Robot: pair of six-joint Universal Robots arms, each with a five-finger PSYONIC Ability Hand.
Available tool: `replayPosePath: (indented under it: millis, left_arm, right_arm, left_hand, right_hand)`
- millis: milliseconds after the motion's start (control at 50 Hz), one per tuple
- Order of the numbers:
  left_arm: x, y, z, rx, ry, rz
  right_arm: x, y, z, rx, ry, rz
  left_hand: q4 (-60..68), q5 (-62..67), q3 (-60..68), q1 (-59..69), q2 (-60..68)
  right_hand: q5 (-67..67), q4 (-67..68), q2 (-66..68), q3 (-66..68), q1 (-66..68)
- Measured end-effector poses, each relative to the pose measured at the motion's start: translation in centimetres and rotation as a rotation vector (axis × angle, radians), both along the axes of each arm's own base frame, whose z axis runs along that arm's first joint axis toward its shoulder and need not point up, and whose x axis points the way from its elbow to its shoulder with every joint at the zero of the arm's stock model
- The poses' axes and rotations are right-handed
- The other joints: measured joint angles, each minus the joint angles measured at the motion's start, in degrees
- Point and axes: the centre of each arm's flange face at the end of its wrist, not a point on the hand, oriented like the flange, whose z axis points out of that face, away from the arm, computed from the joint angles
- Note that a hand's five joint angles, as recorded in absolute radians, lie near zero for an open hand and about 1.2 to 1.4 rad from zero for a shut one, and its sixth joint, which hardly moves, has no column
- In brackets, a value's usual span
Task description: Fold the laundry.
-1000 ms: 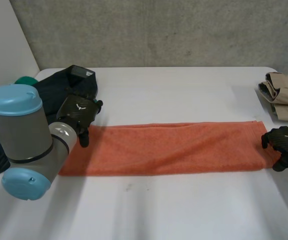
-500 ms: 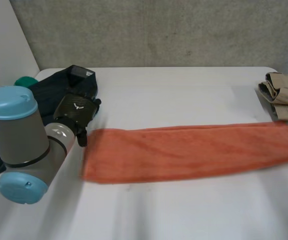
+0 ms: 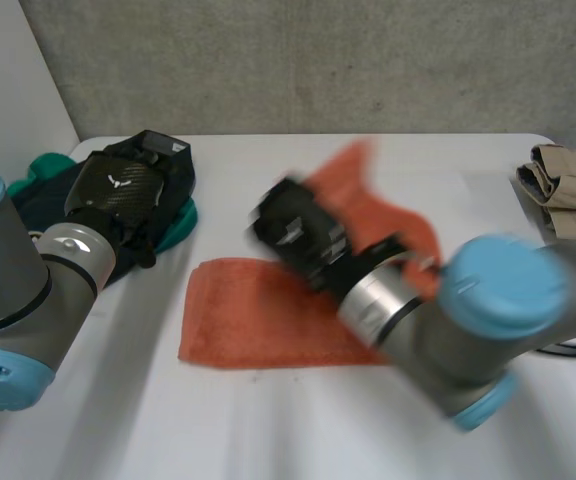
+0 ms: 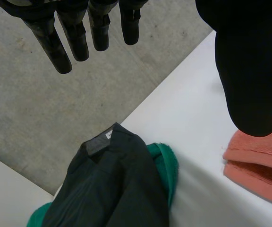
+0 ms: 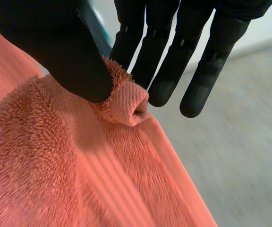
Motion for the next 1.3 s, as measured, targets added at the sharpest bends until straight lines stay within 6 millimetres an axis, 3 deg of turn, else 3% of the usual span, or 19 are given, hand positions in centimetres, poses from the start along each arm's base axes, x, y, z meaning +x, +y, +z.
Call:
replayPosePath:
  millis: [60, 120, 140, 160, 200, 240, 320, 420, 580, 700, 760, 840, 900, 1000, 1100, 1140, 1180, 1220, 1300]
  left_arm:
    - [0.0, 0.3, -0.4, 0.013, -0.005, -0.003]
    - [0.0, 0.5, -0.7, 0.022, -0.010, -0.006]
    - [0.0, 0.5, -0.8, 0.025, -0.012, -0.007]
    - [0.0, 0.5, -0.8, 0.025, -0.012, -0.008]
    - [0.0, 0.6, -0.9, 0.027, -0.014, -0.009]
    - [-0.1, 0.5, -0.9, 0.025, -0.014, -0.010]
    - [-0.2, 0.4, -0.6, 0.015, -0.011, -0.012]
    - [-0.4, 0.4, -0.4, 0.007, -0.008, -0.018]
    - [-1.5, 1.2, -0.7, 0.015, -0.012, -0.056]
    - [-1.9, 1.5, -1.1, 0.024, -0.016, -0.070]
    - [-2.0, 1.5, -1.1, 0.025, -0.016, -0.072]
    - [-2.0, 1.6, -1.0, 0.022, -0.016, -0.074]
    - [-2.0, 1.6, -0.8, 0.016, -0.013, -0.075]
    - [-1.9, 1.8, -0.4, 0.007, -0.009, -0.074]
    - [-1.8, 1.9, -0.2, 0.003, -0.005, -0.069]
    - [-1.7, 1.9, -0.2, 0.005, -0.005, -0.067]
    - [-1.7, 1.9, -0.2, 0.006, -0.004, -0.065]
    - [-1.7, 1.9, -0.2, 0.006, -0.002, -0.064]
    - [-1.8, 1.9, 0.1, 0.002, 0.013, -0.065]
  right_arm:
    - [2.7, 3.7, -3.5, 0.040, 0.086, 0.121]
    - [3.5, 5.4, -5.9, 0.078, 0.169, 0.166]
    - [3.5, 5.8, -6.5, 0.092, 0.194, 0.170]
    - [3.5, 5.8, -6.5, 0.095, 0.199, 0.170]
    - [3.3, 5.6, -6.4, 0.128, 0.206, 0.141]
    - [2.8, 4.7, -5.4, 0.173, 0.173, 0.083]
    - [0.1, 1.3, -2.5, 0.378, 0.009, -0.107]
    - [-3.7, -0.6, -1.5, 0.632, -0.127, -0.256]
    - [-9.1, -1.0, -4.5, 0.781, -0.038, -0.441]
    - [-11.9, -2.5, -6.0, 0.711, 0.047, -0.559]
    - [-12.3, -3.6, -5.8, 0.634, 0.032, -0.596]
    - [-11.6, -4.8, -4.1, 0.479, -0.020, -0.602]
    - [-9.0, -4.4, -1.4, 0.309, -0.052, -0.528]
    - [-3.1, -0.1, -0.1, 0.169, -0.021, -0.318]
    - [1.6, 5.7, -2.5, 0.130, 0.075, -0.071]
    - [2.5, 7.2, -3.8, 0.139, 0.112, -0.001]
    - [3.0, 8.2, -4.8, 0.164, 0.132, 0.046]
    - [3.1, 8.5, -5.2, 0.201, 0.128, 0.062]
    - [2.4, 6.8, -3.5, 0.340, 0.010, 0.007]
  left_hand:
    - [0.0, 0.0, 0.0, 0.0, 0.0]
    - [0.0, 0.0, 0.0, 0.0, 0.0]
    - [0.0, 0.0, 0.0, 0.0, 0.0]
    - [0.0, 0.0, 0.0, 0.0, 0.0]
    - [0.0, 0.0, 0.0, 0.0, 0.0]
    - [0.0, 0.0, 0.0, 0.0, 0.0]
    - [0.0, 0.0, 0.0, 0.0, 0.0]
    - [0.0, 0.0, 0.0, 0.0, 0.0]
    - [0.0, 0.0, 0.0, 0.0, 0.0]
    - [0.0, 0.0, 0.0, 0.0, 0.0]
    - [0.0, 0.0, 0.0, 0.0, 0.0]
    - [0.0, 0.0, 0.0, 0.0, 0.0]
    - [0.0, 0.0, 0.0, 0.0, 0.0]
    - [0.0, 0.0, 0.0, 0.0, 0.0]
    - [0.0, 0.0, 0.0, 0.0, 0.0]
    - [0.0, 0.0, 0.0, 0.0, 0.0]
    - [0.0, 0.0, 0.0, 0.0, 0.0]
    - [0.0, 0.0, 0.0, 0.0, 0.0]
    - [0.0, 0.0, 0.0, 0.0, 0.0]
  right_hand:
    - [0.0, 0.0, 0.0, 0.0, 0.0]
    - [-2.5, -3.9, -3.4, -3.7, -0.7]
    - [-11.4, -13.3, -12.7, -13.0, -8.4]
    - [-11.4, -13.3, -12.7, -13.0, -8.4]
    - [-36.0, -37.0, -36.7, -36.4, -33.8]
    - [-48.7, -50.1, -49.6, -49.4, -45.8]
    - [-53.8, -56.8, -55.2, -56.0, -50.8]
    - [-53.8, -56.8, -55.2, -56.0, -50.8]
    - [-53.6, -56.4, -55.0, -55.7, -50.6]
    - [-7.8, -9.2, -7.0, -8.7, -7.1]
    - [0.5, -0.9, -0.6, -0.7, -1.5]
    - [0.8, -0.2, -0.6, -0.2, -1.5]
    - [1.2, -0.1, -0.5, -0.2, -1.5]
    - [1.7, 0.0, -0.5, -0.2, -1.5]
    - [1.5, -0.6, -0.7, -0.6, -1.5]
    - [-7.7, -10.0, -9.5, -9.7, -7.6]
    - [-32.1, -33.5, -33.7, -33.1, -31.4]
    - [-46.5, -47.8, -47.8, -47.2, -45.1]
    - [-53.9, -56.5, -55.1, -55.9, -50.7]
